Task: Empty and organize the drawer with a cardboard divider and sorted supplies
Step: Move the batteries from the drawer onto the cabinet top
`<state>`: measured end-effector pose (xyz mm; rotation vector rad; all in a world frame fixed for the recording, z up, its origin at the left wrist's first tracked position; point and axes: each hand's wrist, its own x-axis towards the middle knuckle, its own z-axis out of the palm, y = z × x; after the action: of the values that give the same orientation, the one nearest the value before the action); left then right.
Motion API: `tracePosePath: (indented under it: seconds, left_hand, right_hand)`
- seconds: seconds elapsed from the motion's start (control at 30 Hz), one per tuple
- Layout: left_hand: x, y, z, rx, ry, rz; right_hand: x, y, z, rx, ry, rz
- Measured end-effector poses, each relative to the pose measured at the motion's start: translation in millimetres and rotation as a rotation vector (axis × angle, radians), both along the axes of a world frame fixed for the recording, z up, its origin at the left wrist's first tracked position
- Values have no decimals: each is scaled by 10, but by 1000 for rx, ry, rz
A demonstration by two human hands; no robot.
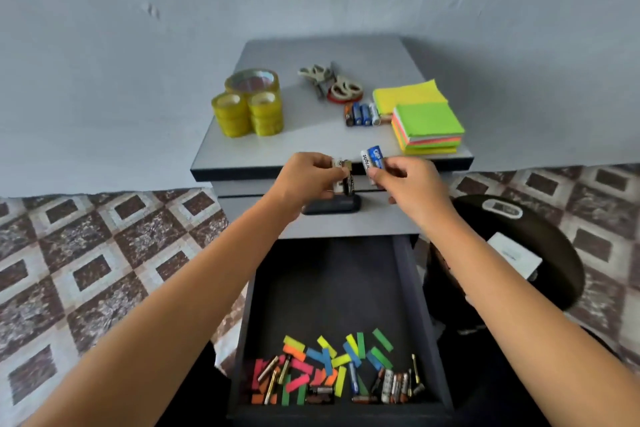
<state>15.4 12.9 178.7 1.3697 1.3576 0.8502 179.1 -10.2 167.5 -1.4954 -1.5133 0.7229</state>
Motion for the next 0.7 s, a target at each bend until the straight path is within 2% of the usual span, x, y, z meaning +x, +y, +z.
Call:
tracePosePath:
  seconds: [0.13, 0.37, 0.7]
  left_hand:
    - [147, 216, 270, 16, 34, 47]
    - [283, 512, 290, 14, 278, 94]
    - [254, 468, 341, 127, 388, 46]
  right_hand:
    - [-23, 184, 222, 41, -106, -42]
    - [-221, 310, 268, -13, -378, -132]
    - [-231, 259, 178, 97, -500, -189]
